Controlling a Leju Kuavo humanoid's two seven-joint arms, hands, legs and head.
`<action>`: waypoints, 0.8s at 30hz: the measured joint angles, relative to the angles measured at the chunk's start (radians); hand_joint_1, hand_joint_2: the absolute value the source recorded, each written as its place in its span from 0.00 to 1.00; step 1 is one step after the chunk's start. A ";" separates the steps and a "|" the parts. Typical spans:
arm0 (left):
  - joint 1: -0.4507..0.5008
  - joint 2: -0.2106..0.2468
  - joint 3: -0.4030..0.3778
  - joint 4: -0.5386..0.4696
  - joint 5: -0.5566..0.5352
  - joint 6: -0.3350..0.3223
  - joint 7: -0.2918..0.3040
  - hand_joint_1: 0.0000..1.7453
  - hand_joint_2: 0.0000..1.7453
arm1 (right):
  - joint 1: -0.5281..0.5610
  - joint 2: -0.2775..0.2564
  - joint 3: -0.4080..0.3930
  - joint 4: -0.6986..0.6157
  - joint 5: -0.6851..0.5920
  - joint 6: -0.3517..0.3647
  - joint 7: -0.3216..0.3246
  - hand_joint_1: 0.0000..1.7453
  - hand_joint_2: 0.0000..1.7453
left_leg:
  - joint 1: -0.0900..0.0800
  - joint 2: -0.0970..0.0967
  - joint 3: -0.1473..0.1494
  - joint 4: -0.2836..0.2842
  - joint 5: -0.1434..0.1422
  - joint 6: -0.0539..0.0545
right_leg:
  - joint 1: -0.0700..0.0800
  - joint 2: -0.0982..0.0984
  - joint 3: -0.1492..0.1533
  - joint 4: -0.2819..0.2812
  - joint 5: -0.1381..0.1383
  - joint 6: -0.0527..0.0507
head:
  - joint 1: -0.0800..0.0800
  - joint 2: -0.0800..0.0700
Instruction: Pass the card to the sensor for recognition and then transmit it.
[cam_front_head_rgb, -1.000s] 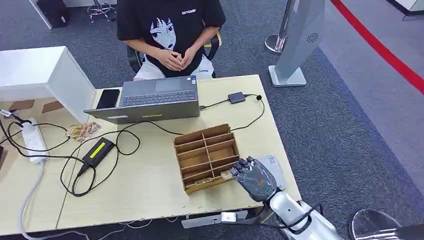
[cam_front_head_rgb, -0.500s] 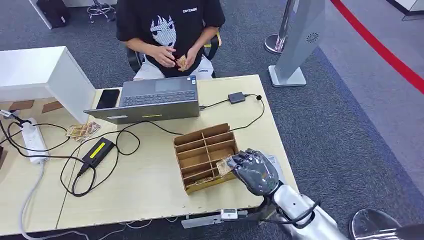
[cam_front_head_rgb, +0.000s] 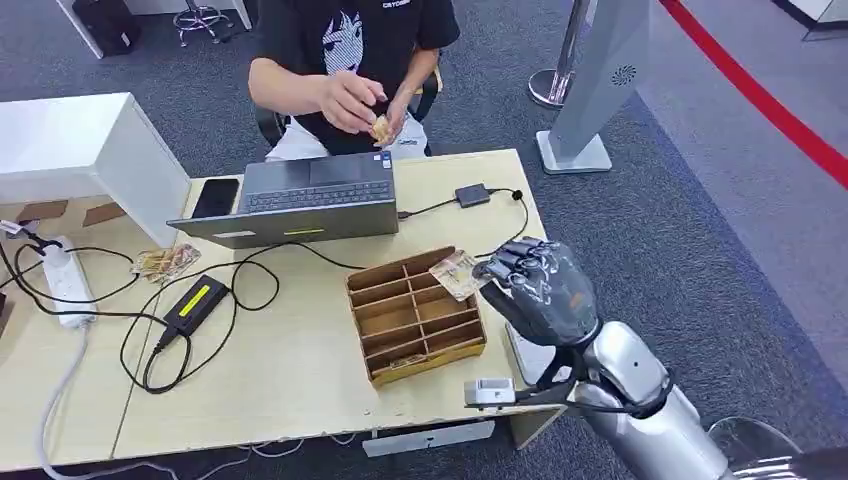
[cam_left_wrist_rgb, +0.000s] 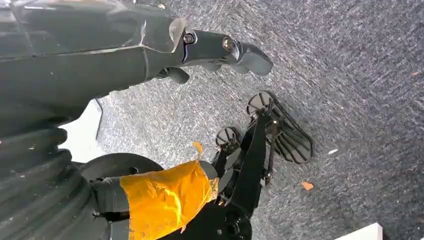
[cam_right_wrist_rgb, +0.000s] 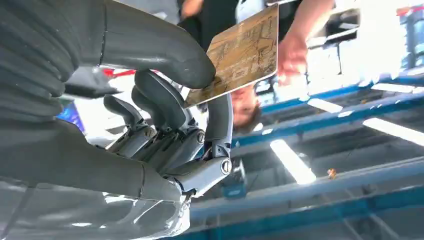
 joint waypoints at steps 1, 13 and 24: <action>-0.001 0.003 -0.002 0.000 -0.008 -0.008 0.007 0.00 1.00 | -0.043 0.013 0.002 0.006 -0.011 0.057 0.005 1.00 1.00 | 0.000 0.001 0.001 0.000 0.000 -0.001 | 0.000 0.001 0.000 0.000 0.000 0.000 | 0.000 0.000; -0.018 0.055 -0.070 -0.008 -0.047 -0.063 0.048 0.00 1.00 | -0.570 0.250 0.162 0.545 -0.055 0.288 0.129 1.00 1.00 | 0.003 0.001 0.003 0.000 0.007 -0.005 | 0.003 0.002 0.000 0.002 0.004 -0.004 | 0.000 0.000; -0.022 0.071 -0.108 -0.008 -0.048 -0.082 0.054 0.00 1.00 | -0.702 0.396 0.269 0.882 -0.032 0.286 0.144 0.00 0.00 | 0.003 0.001 0.002 0.000 0.006 -0.006 | 0.003 0.002 -0.001 0.002 0.003 -0.003 | 0.000 0.000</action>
